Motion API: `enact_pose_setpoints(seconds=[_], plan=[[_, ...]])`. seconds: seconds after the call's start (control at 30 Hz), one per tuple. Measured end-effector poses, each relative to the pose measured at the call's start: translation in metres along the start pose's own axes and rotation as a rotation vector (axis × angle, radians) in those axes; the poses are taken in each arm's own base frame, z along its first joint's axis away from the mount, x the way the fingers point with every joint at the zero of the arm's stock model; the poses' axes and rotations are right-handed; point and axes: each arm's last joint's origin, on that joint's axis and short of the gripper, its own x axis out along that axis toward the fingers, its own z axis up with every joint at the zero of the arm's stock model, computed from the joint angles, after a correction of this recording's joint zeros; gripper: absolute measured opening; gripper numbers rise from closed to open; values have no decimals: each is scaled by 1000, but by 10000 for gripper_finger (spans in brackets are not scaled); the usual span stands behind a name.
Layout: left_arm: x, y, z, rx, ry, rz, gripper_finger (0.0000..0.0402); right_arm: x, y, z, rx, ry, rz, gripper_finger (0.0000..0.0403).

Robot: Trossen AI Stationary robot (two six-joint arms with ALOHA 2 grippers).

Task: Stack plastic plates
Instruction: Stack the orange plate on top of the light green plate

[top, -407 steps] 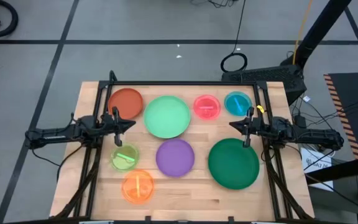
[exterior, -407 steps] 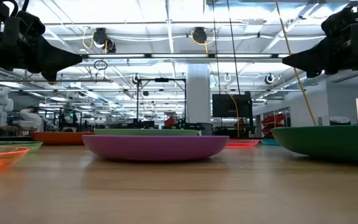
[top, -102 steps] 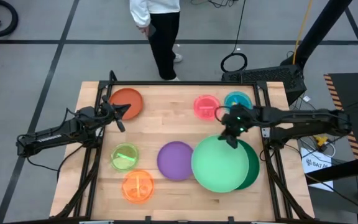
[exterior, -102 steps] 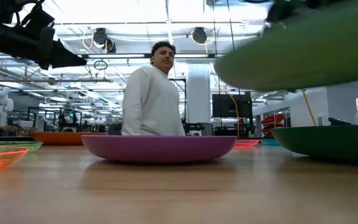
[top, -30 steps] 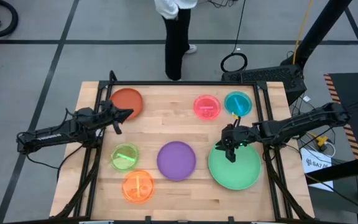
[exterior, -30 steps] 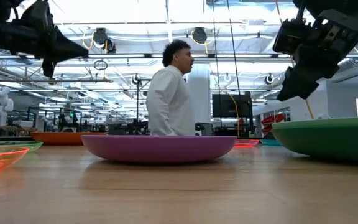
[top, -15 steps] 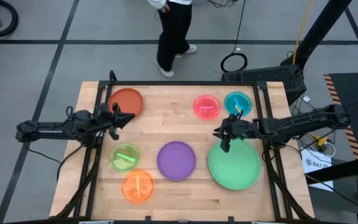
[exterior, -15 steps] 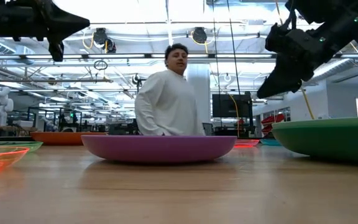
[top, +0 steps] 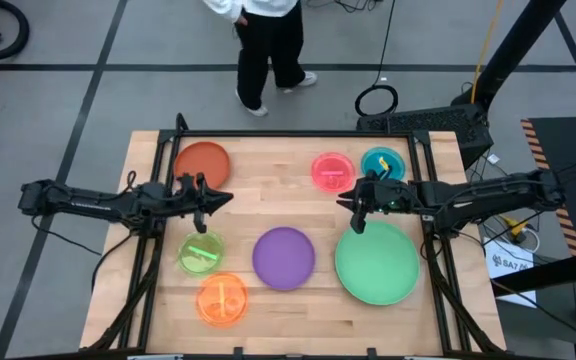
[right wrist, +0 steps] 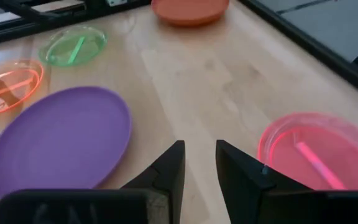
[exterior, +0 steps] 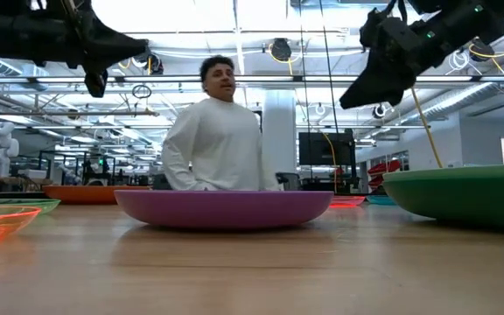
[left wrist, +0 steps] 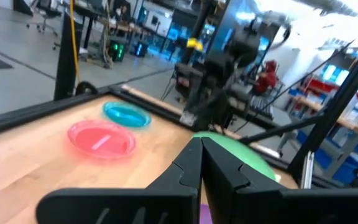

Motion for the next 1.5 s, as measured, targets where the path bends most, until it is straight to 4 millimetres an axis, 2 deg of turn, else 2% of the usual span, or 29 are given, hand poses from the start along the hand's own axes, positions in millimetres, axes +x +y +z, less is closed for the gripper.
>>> enact_pose_setpoints(seconds=[0.17, 0.43, 0.9, 1.07, 1.27, 1.5], plan=[[6, 1, -7, 0, 42, 11, 12, -1, -3, 9, -2, -25, -13, 83], [11, 1, -11, 1, 63, 21, 12, 0, -10, 10, 14, -28, -43, 83], [12, 6, -13, -32, 37, 157, 12, 1, -14, 11, -4, -29, -61, 83], [17, 10, -22, -76, 84, 224, 12, 1, -16, 12, 1, -30, -70, 83], [42, 7, -22, -57, 185, 283, 12, 2, -23, 13, 19, -33, -100, 83], [67, 18, -16, 20, 650, 594, 12, 2, -29, 14, 11, -33, -123, 83]])
